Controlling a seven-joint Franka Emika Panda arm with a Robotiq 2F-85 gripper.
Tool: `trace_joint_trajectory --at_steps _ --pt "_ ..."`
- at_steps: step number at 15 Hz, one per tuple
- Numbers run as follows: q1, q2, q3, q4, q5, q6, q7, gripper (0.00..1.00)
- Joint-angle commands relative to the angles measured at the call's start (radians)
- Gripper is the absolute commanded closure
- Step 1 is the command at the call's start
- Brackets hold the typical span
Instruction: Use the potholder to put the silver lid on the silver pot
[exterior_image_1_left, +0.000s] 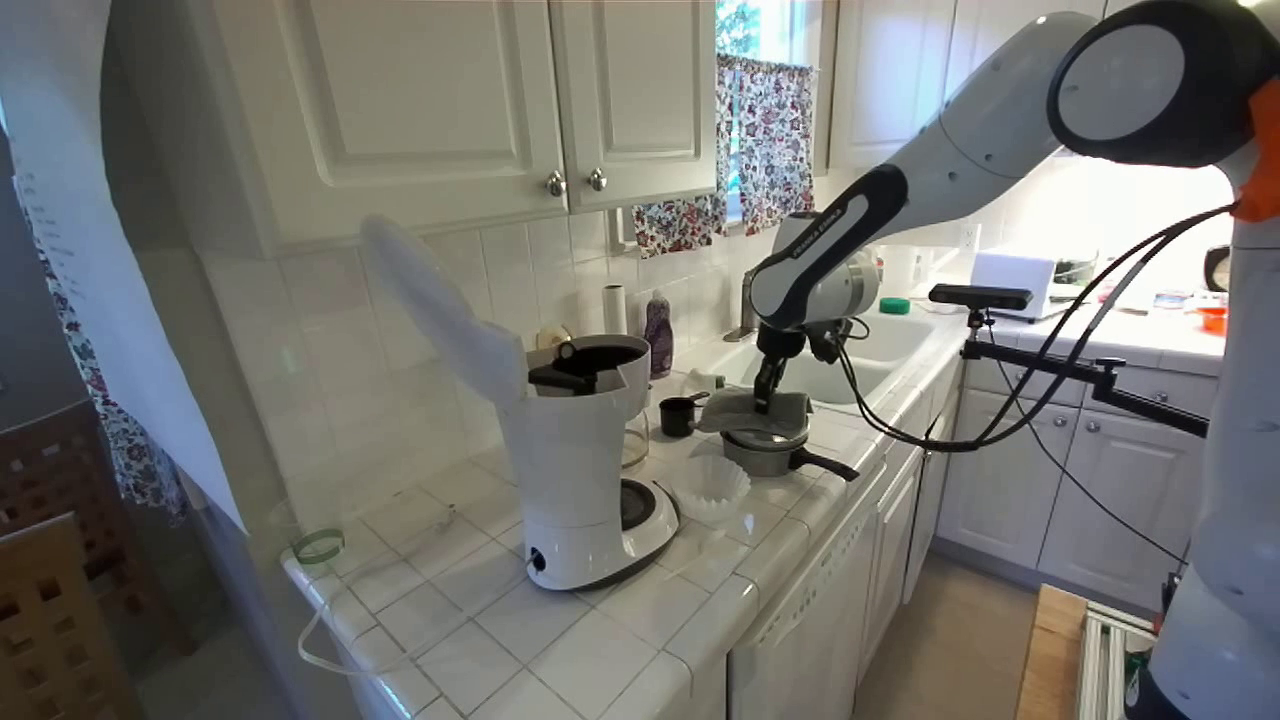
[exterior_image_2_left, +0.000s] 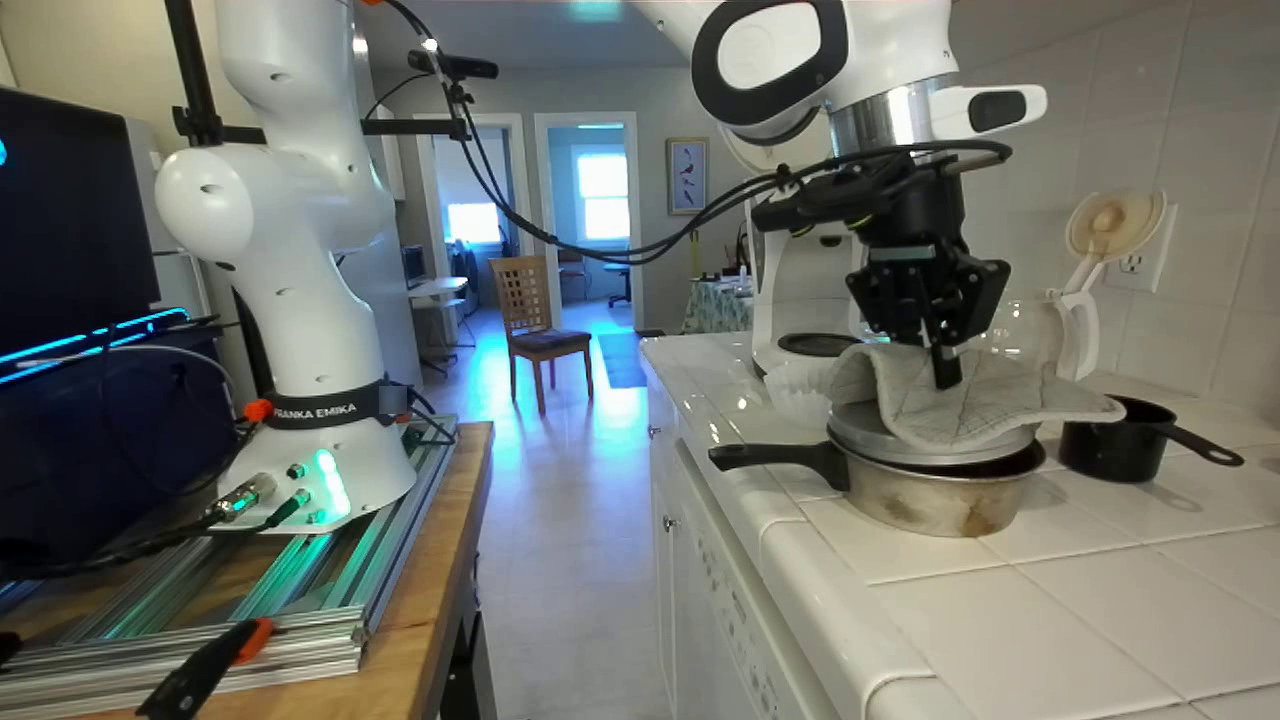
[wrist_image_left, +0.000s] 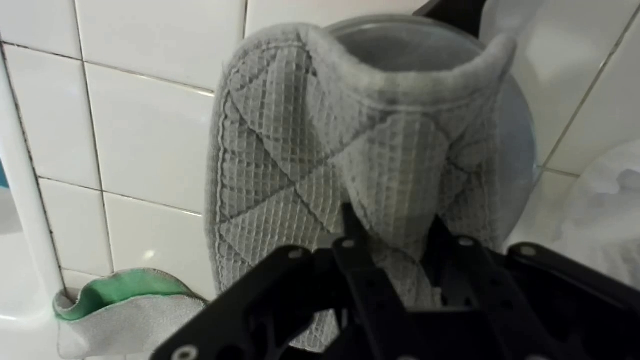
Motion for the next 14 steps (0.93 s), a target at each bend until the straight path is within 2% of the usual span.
trace_joint_trajectory --at_steps 1,14 --pt "-0.011 0.008 0.007 0.011 0.027 -0.009 -0.031 0.92" --pt "-0.021 0.024 0.012 0.033 0.062 -0.035 -0.051 0.92"
